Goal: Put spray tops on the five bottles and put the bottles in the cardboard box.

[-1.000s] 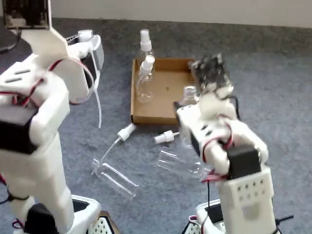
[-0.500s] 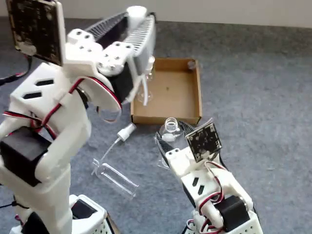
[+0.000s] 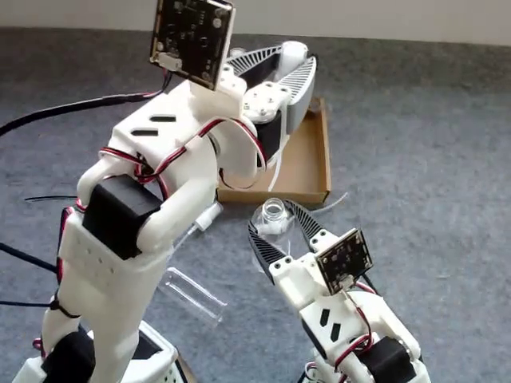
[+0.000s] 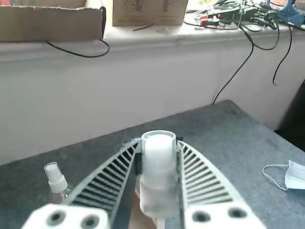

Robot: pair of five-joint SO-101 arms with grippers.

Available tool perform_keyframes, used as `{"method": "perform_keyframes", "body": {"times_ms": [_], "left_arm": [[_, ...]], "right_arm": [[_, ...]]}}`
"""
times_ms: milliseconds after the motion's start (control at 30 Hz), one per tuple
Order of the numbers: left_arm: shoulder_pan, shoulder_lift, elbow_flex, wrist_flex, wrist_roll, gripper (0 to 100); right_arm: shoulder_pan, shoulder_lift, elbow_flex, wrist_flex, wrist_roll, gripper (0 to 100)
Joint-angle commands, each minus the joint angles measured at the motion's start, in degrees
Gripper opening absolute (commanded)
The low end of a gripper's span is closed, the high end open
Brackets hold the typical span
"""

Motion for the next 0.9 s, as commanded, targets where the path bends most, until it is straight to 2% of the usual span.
{"method": "perform_keyframes", "body": {"times_ms": [0, 300, 600, 867], "left_arm": [[0.57, -0.4, 2.24, -1.41, -0.18, 0], [0.66, -1.98, 0.48, -1.41, -0.18, 0], [6.46, -6.73, -0.57, 2.37, -0.44, 0], [4.44, -6.64, -0.48, 2.46, -0.53, 0]], "right_arm": [[-0.22, -0.4, -0.66, -1.36, -0.53, 0.4], [-0.13, -0.31, -0.57, -1.45, -0.44, 0.4], [-0.13, -0.31, -0.57, -1.45, -0.53, 0.4], [-0.13, -0.31, -0.57, -1.19, -0.53, 0.4]]}}
